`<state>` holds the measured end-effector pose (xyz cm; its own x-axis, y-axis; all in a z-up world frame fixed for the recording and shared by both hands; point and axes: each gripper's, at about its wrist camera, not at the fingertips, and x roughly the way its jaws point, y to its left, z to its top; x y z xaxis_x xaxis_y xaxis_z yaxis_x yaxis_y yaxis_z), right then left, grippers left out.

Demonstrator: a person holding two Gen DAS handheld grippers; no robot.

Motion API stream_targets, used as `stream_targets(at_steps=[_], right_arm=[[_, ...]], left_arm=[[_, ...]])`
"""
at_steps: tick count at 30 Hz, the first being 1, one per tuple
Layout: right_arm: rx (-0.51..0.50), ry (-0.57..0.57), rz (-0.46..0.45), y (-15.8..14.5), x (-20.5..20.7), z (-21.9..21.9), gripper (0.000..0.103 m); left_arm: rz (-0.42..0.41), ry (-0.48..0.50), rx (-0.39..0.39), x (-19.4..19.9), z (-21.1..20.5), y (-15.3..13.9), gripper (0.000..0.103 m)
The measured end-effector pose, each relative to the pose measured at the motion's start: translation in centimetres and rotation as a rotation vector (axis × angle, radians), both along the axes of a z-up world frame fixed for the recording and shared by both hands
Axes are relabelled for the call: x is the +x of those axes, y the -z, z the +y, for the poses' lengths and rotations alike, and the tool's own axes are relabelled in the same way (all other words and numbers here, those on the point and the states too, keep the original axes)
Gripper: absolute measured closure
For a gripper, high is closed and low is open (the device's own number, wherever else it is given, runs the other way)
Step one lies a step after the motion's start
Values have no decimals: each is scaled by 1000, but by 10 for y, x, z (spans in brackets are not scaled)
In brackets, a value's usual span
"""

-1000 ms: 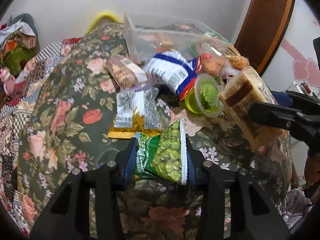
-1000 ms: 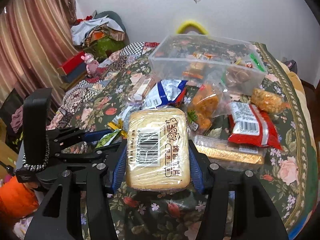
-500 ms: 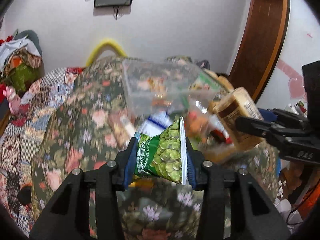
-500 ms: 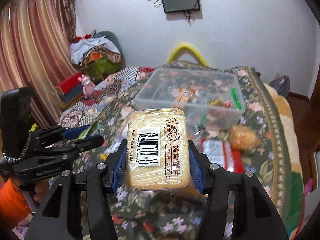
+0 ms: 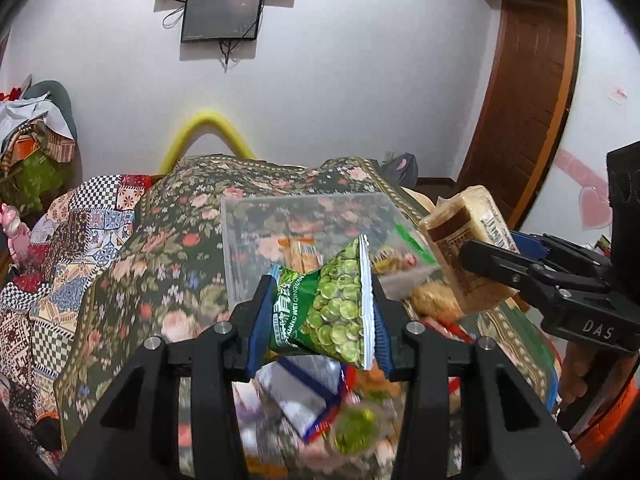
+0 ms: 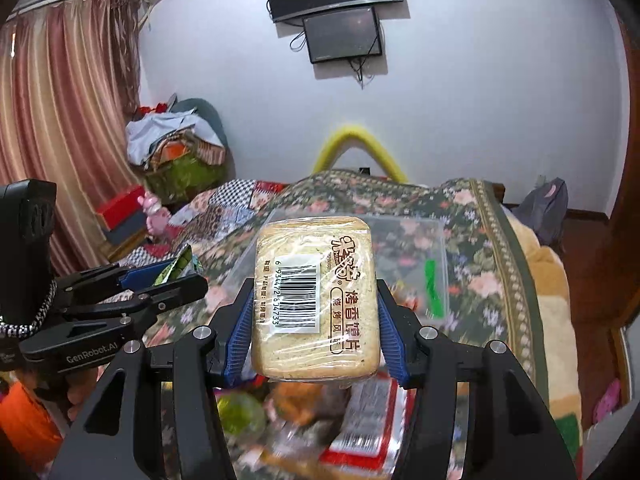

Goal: Organize snacks
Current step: 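Lower the bread slice pack into the clear box and open the right tool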

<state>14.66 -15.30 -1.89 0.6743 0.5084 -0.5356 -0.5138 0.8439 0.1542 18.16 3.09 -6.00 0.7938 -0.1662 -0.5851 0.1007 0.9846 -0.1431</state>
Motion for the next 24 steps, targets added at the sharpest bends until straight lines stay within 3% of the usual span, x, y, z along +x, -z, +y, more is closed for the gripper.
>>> stream_targets(at_steps=[5, 15, 24], right_arm=[[9, 8, 10, 6, 26, 3, 51], [-40, 19, 87, 36, 77, 19, 51], [-102, -16, 140, 56, 88, 25, 51]], left_arm=[[23, -11, -50, 36, 8, 5, 60], [51, -21, 14, 87, 8, 27, 60], [102, -26, 28, 92, 19, 44, 59]])
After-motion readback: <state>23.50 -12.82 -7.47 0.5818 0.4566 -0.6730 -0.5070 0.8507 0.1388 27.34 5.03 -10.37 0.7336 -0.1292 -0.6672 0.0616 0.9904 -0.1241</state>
